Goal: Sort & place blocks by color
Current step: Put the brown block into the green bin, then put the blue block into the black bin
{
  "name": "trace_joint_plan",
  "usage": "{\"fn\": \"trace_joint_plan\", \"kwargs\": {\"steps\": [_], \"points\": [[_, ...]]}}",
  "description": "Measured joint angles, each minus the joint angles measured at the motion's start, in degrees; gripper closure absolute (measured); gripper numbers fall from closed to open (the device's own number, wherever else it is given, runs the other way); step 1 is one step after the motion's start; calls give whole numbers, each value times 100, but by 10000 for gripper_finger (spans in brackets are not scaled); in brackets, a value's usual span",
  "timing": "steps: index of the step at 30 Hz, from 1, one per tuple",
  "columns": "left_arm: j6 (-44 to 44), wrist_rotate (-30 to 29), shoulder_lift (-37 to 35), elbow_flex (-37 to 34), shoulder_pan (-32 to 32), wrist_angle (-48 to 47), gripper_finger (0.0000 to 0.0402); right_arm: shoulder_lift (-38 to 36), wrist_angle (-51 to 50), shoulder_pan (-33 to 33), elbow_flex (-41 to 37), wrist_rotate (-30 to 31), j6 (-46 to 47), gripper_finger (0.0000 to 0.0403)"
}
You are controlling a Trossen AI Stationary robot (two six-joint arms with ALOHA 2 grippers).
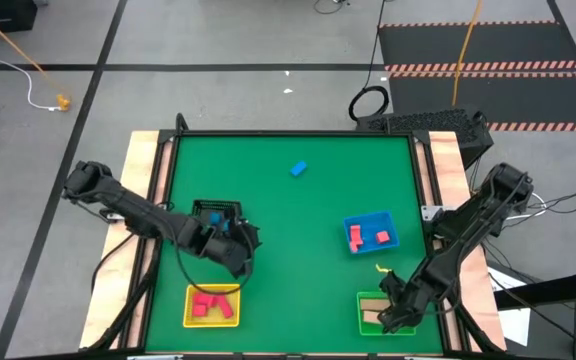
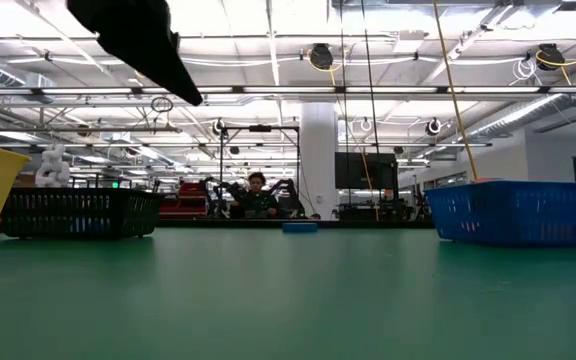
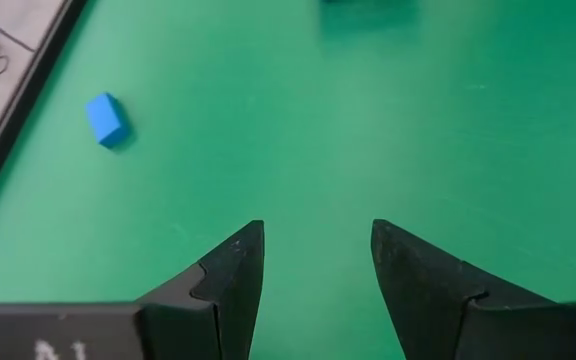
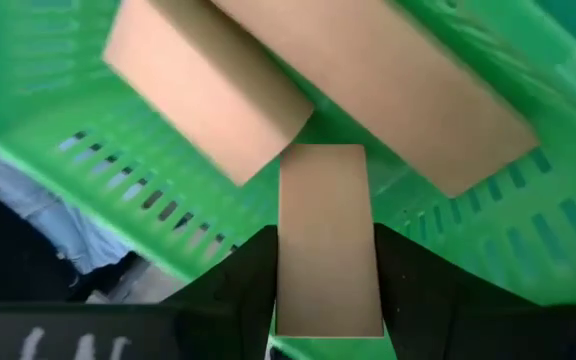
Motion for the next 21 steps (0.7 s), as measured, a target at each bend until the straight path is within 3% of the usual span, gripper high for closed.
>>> {"fn": "trace_joint_plan", "kwargs": {"steps": [5, 10, 14, 21], "points": [[148, 1, 0, 0, 303, 120, 213, -286, -12, -4, 0, 176, -67, 259], [293, 2, 0, 0, 557, 149, 213, -635, -42, -7, 0, 1135, -167, 255], [291, 2, 0, 0, 732, 149, 213, -835, -201, -9, 0, 1537, -163, 237], [305, 4, 0, 0, 986, 446, 213, -996, -195, -9, 0, 1529, -491, 203]]}}
